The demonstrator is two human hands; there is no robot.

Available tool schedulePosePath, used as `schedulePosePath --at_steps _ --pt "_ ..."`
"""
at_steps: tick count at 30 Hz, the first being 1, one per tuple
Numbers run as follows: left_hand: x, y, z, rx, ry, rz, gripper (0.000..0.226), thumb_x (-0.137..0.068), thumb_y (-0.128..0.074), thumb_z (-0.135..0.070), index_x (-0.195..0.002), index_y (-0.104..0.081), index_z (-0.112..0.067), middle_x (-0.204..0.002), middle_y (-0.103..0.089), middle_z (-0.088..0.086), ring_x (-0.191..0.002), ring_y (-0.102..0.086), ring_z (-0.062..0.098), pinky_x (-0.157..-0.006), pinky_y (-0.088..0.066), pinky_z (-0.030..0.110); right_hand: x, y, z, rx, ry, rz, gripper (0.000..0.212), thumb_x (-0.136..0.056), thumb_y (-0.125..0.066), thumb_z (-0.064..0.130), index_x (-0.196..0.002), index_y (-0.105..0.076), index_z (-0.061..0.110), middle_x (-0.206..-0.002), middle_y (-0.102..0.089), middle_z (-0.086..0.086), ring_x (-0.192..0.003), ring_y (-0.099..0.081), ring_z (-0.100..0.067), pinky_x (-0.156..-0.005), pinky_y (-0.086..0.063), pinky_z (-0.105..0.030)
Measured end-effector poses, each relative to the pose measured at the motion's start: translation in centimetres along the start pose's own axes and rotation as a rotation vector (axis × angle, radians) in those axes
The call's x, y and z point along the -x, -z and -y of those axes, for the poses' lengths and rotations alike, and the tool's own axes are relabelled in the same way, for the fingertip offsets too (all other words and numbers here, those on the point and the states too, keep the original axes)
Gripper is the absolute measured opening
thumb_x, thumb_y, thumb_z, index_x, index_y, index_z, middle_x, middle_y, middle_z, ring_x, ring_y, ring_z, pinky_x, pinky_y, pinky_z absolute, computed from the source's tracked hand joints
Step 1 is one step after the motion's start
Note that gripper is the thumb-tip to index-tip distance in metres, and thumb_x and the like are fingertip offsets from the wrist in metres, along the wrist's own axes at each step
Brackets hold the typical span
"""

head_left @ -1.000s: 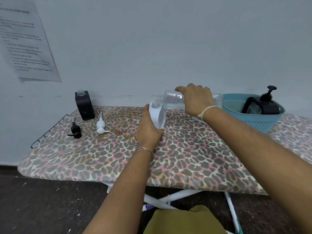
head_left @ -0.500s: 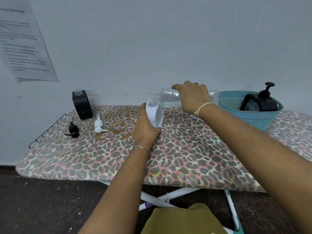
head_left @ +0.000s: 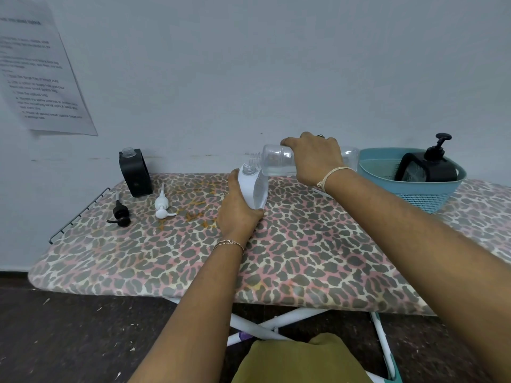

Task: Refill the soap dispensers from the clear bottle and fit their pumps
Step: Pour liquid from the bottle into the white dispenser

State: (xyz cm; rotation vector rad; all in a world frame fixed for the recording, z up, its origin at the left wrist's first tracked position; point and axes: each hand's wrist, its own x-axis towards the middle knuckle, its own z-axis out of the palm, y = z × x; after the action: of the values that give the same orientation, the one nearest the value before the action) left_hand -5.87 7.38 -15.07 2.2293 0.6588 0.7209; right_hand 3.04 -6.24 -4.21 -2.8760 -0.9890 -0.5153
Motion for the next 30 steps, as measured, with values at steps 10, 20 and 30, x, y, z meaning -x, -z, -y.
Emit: schedulePosePath --at_steps 10,20,30 --pt "-0.04 -0.03 0.04 -0.005 0.001 -0.003 0.097 -0.068 -0.08 -0.03 -0.143 -0.019 -0.035 -0.103 -0.058 -0.002 -0.077 -0.053 0.021 -0.064 -0.048 0.035 -0.08 0.33 0.13 0.017 0.002 0.016 0.068 -0.081 -0.061 0.007 -0.142 -0.041 0.029 -0.121 -0.053 -0.009 -0.109 -0.056 -0.032 -0.091 -0.041 -0.04" --pt "0.0 -0.03 0.01 0.0 0.003 -0.001 0.096 -0.068 -0.079 -0.029 -0.143 -0.02 -0.035 -0.105 -0.059 -0.001 -0.078 -0.054 0.022 -0.066 -0.053 0.038 -0.07 0.41 0.16 0.02 0.004 0.019 0.069 -0.081 -0.061 0.006 -0.142 -0.04 0.029 -0.121 -0.053 -0.009 -0.109 -0.056 -0.032 -0.091 -0.04 -0.04" --pt "-0.01 -0.06 -0.07 0.0 0.014 -0.002 0.096 -0.069 -0.078 -0.032 -0.144 -0.018 -0.035 -0.107 -0.06 0.001 -0.078 -0.054 0.023 -0.066 -0.051 0.037 0.01 0.59 0.22 0.025 0.004 0.017 0.068 -0.08 -0.061 0.006 -0.142 -0.041 0.028 -0.121 -0.053 -0.009 -0.11 -0.056 -0.032 -0.092 -0.04 -0.04"
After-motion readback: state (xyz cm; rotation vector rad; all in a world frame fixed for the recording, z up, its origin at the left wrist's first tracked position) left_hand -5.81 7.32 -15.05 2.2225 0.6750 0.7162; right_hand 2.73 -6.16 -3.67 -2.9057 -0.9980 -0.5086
